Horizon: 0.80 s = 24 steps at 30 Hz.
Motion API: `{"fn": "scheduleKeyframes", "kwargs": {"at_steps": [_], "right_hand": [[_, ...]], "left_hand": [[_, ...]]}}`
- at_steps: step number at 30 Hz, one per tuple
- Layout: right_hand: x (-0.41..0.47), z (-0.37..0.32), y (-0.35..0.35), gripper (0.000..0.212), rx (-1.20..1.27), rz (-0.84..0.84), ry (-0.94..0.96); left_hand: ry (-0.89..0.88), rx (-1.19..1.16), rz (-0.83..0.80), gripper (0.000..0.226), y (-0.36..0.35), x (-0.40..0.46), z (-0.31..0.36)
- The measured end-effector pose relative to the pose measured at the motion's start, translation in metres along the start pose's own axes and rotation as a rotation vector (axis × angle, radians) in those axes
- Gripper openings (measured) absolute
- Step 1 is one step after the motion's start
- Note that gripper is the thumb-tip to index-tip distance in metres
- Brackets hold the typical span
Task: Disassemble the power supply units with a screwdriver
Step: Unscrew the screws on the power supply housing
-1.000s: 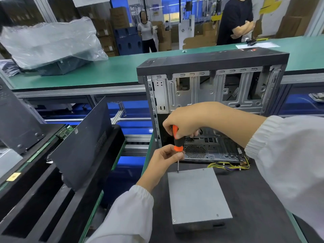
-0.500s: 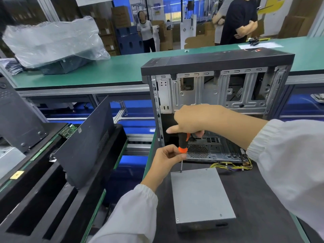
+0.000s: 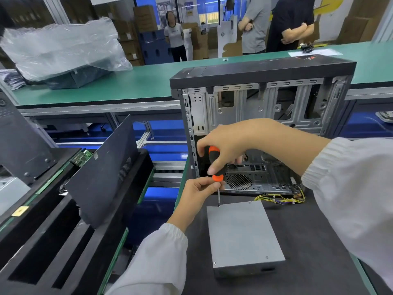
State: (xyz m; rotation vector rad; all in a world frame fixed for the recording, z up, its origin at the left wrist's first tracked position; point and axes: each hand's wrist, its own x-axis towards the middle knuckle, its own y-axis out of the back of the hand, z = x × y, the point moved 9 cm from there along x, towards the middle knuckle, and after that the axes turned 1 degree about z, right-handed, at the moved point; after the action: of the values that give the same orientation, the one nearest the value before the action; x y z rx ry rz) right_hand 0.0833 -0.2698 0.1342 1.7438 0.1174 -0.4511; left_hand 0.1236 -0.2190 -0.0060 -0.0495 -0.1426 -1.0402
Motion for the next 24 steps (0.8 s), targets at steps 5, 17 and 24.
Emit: {"fn": "scheduleKeyframes", "kwargs": {"at_steps": [5,17,24], "right_hand": [[0.008,0.007,0.000,0.068,-0.201,0.113,-0.148],[-0.002,0.003,-0.006,0.036,-0.110,-0.042,-0.005],[-0.002,0.024,-0.004,0.050,-0.072,0.065,-0.233]], "left_hand": [[-0.017,-0.004,0.012,0.029,-0.005,0.003,0.004],[0.025,0.075,-0.057,0.015,-0.004,-0.002,-0.003],[0.035,0.114,-0.012,0.013,-0.006,0.001,-0.003]]}}
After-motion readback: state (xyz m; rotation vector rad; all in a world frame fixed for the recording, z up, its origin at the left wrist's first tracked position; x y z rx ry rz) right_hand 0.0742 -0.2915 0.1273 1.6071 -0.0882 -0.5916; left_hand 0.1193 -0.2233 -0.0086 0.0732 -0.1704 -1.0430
